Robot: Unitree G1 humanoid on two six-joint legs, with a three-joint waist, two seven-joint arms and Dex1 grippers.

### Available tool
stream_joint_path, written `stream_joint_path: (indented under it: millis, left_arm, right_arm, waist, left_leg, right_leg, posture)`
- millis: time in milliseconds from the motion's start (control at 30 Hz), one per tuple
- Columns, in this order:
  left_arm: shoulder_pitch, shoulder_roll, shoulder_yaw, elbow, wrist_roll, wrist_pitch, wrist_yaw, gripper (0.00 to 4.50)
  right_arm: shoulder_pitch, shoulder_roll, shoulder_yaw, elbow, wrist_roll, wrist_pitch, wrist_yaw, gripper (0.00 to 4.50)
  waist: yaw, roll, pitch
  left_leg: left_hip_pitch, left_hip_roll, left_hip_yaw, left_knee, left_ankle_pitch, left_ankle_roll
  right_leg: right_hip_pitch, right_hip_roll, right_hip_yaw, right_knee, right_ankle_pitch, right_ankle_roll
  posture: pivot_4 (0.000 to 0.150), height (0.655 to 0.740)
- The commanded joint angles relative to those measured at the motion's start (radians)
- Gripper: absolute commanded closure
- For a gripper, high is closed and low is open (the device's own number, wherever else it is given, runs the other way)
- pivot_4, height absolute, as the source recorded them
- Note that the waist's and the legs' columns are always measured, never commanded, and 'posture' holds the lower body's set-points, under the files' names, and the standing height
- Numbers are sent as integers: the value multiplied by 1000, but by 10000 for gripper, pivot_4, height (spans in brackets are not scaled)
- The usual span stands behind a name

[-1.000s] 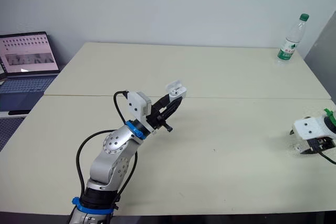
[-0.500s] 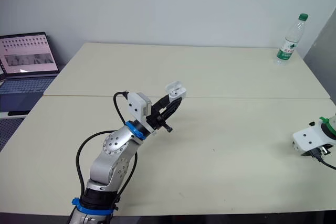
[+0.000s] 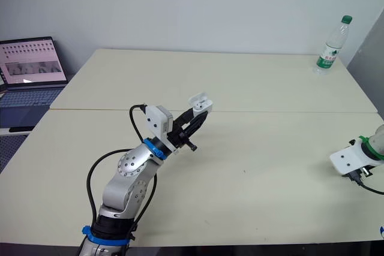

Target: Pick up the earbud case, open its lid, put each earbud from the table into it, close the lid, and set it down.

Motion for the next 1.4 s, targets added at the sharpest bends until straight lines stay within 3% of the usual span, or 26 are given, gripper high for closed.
stream_joint_path:
  millis: [33, 200, 300, 400, 667, 800, 933, 1033, 1100, 1200, 1400]
  left_arm:
    - [-11, -2, 8, -49, -1, -14, 8, 37030]
    - [-12, -3, 8, -47, -1, -15, 9, 37030]
    - [-13, -3, 8, -46, -2, -17, 9, 37030]
    - [-13, -3, 7, -45, -2, -17, 9, 37030]
    - [-13, -1, 6, -43, -2, -18, 6, 37030]
    - [-10, 2, 8, -41, -3, -21, 1, 37030]
    - [-4, 7, 14, -38, -6, -22, -7, 37030]
    - [-3, 8, 18, -32, -13, -19, -12, 37030]
    - [-4, 10, 21, -27, -17, -18, -16, 37030]
    - [-11, 12, 22, -16, -22, -14, -28, 37030]
    - [-49, 1, 43, -7, -60, 22, -32, 37030]
  right_arm:
    - [-26, -8, 1, 13, -10, -8, -14, 23648]
    - [-33, 0, 5, 23, -18, -2, -22, 23648]
    - [-31, 2, 8, 30, -22, 1, -21, 29965]
    - [-30, 3, 11, 35, -28, 3, -26, 40824]
    - [-34, 9, -6, 42, 0, 20, -11, 41308]
    - [-42, 60, -107, 20, 171, 146, 134, 41308]
    - [-7, 193, -295, -291, 508, 693, 302, 41308]
    - [49, 303, -424, -719, 766, 1280, 146, 41308]
    - [78, 356, -490, -924, 870, 1525, 28, 41308]
    - [125, 499, -582, -1181, 994, 1686, -195, 41308]
    - [186, 732, -630, -1437, 1084, 1731, -497, 41308]
  waist:
    - [0, 0, 0]
    - [0, 0, 0]
    - [0, 0, 0]
    - [0, 0, 0]
    - [0, 0, 0]
    - [-5, 0, 0]
    - [-22, 1, 0]
    - [-17, 1, -1]
    - [-11, 2, -1]
    - [5, 2, -1]
    - [9, 1, -1]
  left_leg:
    - [0, 0, 0, 0, 0, 0]
    - [0, 0, 0, 0, 0, 0]
    - [0, 0, 0, 0, 0, 0]
    - [0, 0, 0, 0, 0, 0]
    - [1, 0, 0, 0, 0, 0]
    - [1, 0, 0, 0, 0, 0]
    - [2, 1, 0, 0, 0, 0]
    - [-1, 1, -6, 0, 0, 0]
    - [-3, 2, -7, 0, 0, 0]
    - [-5, 1, -10, 0, 0, 0]
    - [-7, -1, -8, 2, 0, 0]
  right_leg:
    - [0, 0, 0, 0, 0, 0]
    - [0, 0, 0, 0, 0, 0]
    - [0, 0, 0, 0, 0, 0]
    - [0, 0, 0, 0, 0, 0]
    - [1, 0, 0, 0, 0, 0]
    - [1, 0, 0, 0, 0, 0]
    - [1, 0, 0, 1, 0, 0]
    - [1, 0, -2, 1, 0, 0]
    - [-1, 0, -4, 2, 0, 0]
    - [-1, 0, -7, 1, 0, 0]
    - [-1, -1, -6, -1, 0, 0]
  posture:
    - [1500, 7400]
    - [1500, 7400]
    - [1500, 7400]
    - [1500, 7400]
    - [1500, 7400]
    - [1500, 7400]
    - [1500, 7400]
    - [1500, 7400]
    - [1500, 7400]
    - [1500, 7400]
    - [1500, 7400]
